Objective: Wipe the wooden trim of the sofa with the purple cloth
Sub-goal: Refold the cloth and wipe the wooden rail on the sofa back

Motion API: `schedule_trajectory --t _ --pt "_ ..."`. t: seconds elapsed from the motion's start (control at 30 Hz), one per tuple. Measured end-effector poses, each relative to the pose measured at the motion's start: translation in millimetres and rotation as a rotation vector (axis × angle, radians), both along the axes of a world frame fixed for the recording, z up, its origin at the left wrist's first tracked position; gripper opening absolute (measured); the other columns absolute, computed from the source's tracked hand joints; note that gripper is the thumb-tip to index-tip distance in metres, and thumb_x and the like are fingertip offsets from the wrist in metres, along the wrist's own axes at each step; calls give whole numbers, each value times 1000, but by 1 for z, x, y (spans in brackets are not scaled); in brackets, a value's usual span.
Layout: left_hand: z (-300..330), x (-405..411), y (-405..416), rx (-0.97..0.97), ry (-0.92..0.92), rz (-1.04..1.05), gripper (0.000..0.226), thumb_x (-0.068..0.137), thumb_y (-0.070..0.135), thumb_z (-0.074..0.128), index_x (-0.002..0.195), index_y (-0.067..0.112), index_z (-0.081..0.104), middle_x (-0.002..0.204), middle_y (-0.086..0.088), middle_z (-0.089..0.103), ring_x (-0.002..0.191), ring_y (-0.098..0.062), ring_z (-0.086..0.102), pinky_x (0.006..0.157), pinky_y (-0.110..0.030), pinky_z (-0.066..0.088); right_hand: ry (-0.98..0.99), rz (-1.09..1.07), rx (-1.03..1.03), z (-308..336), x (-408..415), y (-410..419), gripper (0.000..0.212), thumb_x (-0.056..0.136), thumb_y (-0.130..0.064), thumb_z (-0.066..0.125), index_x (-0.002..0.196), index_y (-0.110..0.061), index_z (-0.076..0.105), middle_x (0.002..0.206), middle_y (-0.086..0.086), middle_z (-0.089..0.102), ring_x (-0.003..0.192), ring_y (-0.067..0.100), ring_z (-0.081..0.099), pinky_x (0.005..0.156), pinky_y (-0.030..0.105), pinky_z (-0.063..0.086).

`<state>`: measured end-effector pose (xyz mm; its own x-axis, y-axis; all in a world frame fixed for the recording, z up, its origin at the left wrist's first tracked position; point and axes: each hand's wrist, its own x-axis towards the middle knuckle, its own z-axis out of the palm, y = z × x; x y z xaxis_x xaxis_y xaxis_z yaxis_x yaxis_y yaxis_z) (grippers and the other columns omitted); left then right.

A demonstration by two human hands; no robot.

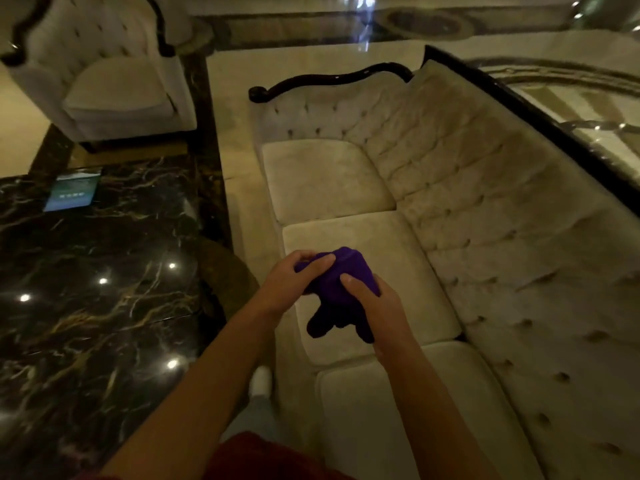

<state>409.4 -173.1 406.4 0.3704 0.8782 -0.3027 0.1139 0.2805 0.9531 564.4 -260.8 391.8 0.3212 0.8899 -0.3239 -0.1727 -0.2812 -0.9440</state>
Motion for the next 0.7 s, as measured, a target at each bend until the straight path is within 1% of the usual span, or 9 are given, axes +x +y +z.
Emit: schedule_trajectory --t 0.07,0.13,0.23,0.3,0.37,0.43,0.5,0.6,0.7 --pt "-2 -2 17 -84 -61 -49 58 79 57 73 123 20 68 115 -7 77 100 -20 76 79 -30 63 19 41 -9 -1 -3 21 51 77 -55 81 117 -25 72 104 7 81 90 27 79 70 34 63" --pt "-6 -6 38 -101 -101 -86 53 81 56 73 122 23 70 112 -3 79 102 -21 76 84 -35 63 19 68 -20 -3 -7 46 52 74 -58 81 117 -28 73 105 2 81 93 23 79 71 31 63" --pt "-11 -18 79 -73 -86 -81 36 86 51 75 114 29 72 106 3 80 100 -16 76 80 -28 62 8 99 -21 -8 -13 93 53 72 -58 82 117 -29 73 106 0 81 95 21 79 72 29 63" --pt "-12 -31 115 -69 -63 -97 33 87 49 75 113 30 72 103 7 80 98 -12 76 76 -23 61 -5 121 -27 -7 -21 129 53 73 -55 83 118 -28 72 105 -2 81 95 19 79 71 27 63" --pt "-12 -48 158 -75 -42 -103 24 89 45 74 110 34 71 99 12 80 93 -7 76 71 -18 59 -39 132 -28 -5 -35 169 47 79 -48 84 119 -28 71 104 -4 81 94 17 79 69 24 62" --pt "-12 -65 202 -60 -11 -104 17 91 43 72 107 37 69 98 12 80 90 -5 76 68 -16 58 -69 122 -16 -4 -51 209 39 85 -40 84 119 -28 69 104 -5 80 94 14 78 69 23 62" --pt "-12 -78 245 -6 53 -140 19 96 40 67 114 35 67 104 10 75 91 -8 75 68 -16 58 -116 111 0 -5 -65 248 37 87 -33 84 120 -29 67 104 -3 79 95 12 77 70 23 62" --pt "-8 -92 303 78 192 -243 32 102 34 56 133 27 58 113 8 66 99 -8 66 72 -19 54 -262 153 11 -8 -83 300 46 87 -26 84 126 -32 61 112 -8 74 99 10 74 76 23 63" --pt "-7 -106 348 12 213 -238 27 101 33 56 125 25 62 112 2 70 97 -14 70 73 -23 55 -370 213 28 -12 -91 347 58 87 -23 84 140 -23 59 121 -5 72 108 10 70 88 29 62"
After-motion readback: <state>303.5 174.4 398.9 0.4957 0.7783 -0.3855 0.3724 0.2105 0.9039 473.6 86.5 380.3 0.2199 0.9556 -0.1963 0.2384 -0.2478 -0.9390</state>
